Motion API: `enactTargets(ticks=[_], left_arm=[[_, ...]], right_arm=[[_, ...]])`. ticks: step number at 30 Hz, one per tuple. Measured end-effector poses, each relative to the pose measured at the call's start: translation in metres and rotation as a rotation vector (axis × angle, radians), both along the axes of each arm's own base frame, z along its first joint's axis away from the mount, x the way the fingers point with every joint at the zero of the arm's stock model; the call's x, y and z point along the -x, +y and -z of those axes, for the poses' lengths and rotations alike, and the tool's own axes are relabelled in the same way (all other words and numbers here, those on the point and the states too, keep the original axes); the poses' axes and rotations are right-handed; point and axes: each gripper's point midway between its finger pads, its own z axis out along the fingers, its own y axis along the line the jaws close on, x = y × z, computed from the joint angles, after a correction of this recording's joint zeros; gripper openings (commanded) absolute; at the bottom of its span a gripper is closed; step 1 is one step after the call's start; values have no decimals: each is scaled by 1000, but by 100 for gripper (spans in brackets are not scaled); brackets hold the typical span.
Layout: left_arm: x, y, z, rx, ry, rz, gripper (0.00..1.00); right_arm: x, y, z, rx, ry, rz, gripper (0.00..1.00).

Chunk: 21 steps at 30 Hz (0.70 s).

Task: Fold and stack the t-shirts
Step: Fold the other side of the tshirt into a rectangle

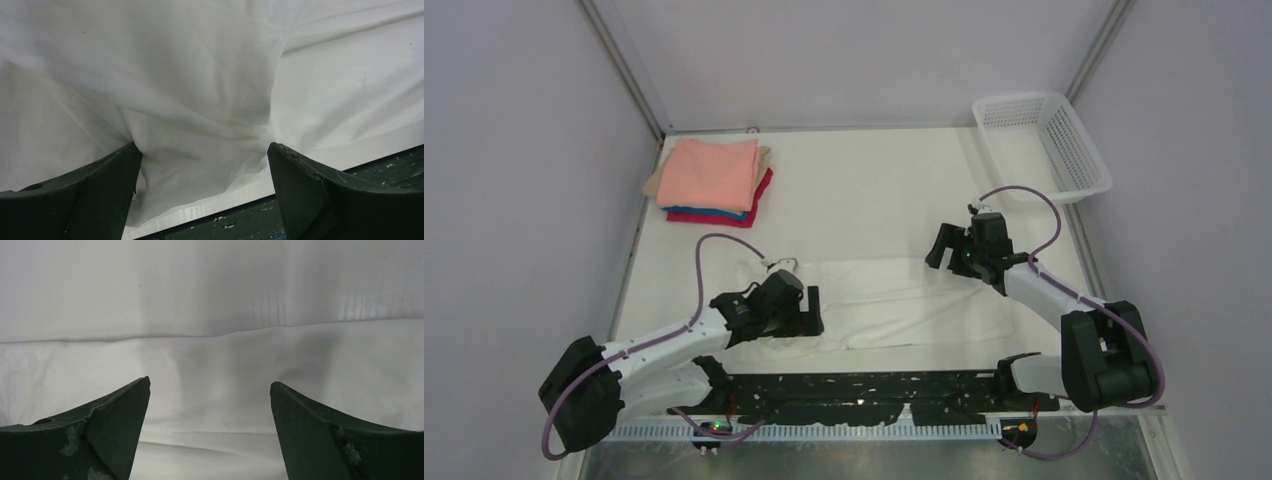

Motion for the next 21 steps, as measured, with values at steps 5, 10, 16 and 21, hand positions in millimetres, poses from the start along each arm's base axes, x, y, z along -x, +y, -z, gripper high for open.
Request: enactTargets(ticks=[5,10,16,21], left_arm=[[13,14,-1,-12,11,-1,100],[19,22,-13,10,-15,-1,100],[21,26,-42,70,-100,33,100],[4,28,-76,93,-214,-7,100]], right_arm=[[0,-1,0,6,-1,5,95],[0,-2,1,11,-2,5,95],[2,-4,-3,18,-5,6,95],[0,-4,-20,9,-60,4,95]])
